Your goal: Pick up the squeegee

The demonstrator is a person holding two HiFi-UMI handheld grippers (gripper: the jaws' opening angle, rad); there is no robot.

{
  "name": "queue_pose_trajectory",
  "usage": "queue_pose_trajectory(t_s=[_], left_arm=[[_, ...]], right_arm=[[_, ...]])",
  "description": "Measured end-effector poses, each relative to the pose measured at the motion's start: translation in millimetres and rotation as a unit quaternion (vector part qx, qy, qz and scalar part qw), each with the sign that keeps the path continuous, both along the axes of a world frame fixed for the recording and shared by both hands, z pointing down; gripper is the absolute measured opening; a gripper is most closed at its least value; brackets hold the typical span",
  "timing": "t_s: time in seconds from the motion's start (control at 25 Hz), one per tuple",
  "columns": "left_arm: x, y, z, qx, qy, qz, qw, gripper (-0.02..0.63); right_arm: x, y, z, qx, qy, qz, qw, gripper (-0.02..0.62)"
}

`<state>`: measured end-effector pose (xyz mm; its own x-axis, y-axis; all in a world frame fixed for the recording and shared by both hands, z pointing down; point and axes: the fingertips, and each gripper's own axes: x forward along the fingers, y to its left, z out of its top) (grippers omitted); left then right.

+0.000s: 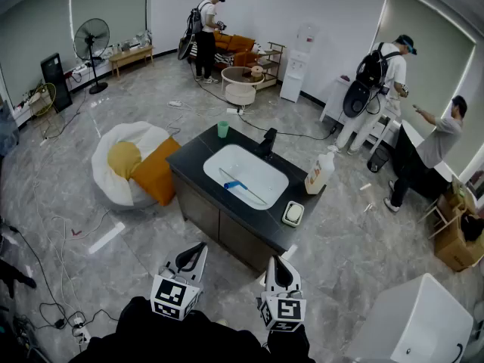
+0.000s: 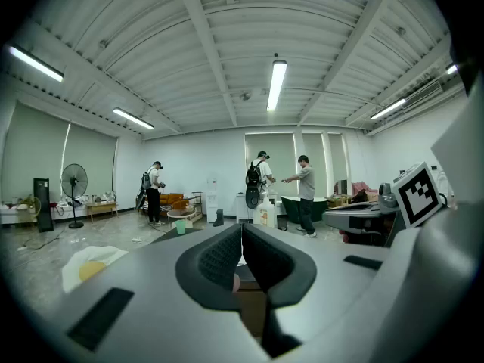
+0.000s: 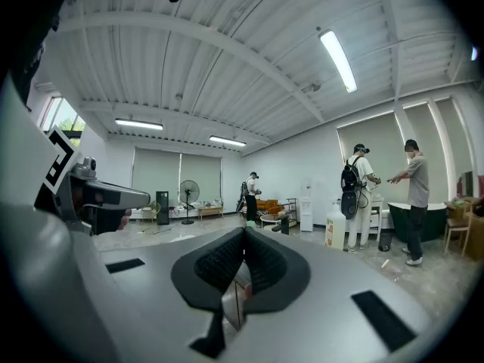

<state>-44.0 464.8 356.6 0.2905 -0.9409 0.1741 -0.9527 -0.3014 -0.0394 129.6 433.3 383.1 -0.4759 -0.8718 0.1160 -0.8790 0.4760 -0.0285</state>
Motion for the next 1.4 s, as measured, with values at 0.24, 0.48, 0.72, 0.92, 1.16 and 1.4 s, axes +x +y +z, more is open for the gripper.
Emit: queue_pose_trajectory(t_s=[0.24, 0.48, 0.72, 0.92, 1.16, 1.4], left_arm=[[11, -3, 2, 0.002, 0.002, 0.003, 1.0000, 0.025], [21, -13, 5, -0.001, 0.000, 0.011, 0.9999, 0.025], [18, -40, 8, -0.005, -0.003, 0.012, 0.9999, 0.025], [7, -83, 15, -0.011, -0.003, 0.018, 0.9998, 0.025], [-11, -160, 22, -0.021, -0.003, 0.039, 0.9990, 0.025], [-30, -243, 17, -0.027, -0.003, 0.063, 0.9976, 0.025]], right_arm=[[10, 0, 0, 0.005, -0.003, 0.001, 1.000, 0.017], [22, -10, 4, 0.000, -0.005, 0.012, 1.000, 0.017], [21, -36, 10, -0.007, -0.013, 0.016, 1.000, 0.017], [9, -74, 19, -0.016, -0.012, 0.022, 1.000, 0.017], [-6, -145, 25, -0.024, -0.013, 0.047, 0.999, 0.017], [-25, -216, 21, -0.031, -0.011, 0.067, 0.997, 0.017]])
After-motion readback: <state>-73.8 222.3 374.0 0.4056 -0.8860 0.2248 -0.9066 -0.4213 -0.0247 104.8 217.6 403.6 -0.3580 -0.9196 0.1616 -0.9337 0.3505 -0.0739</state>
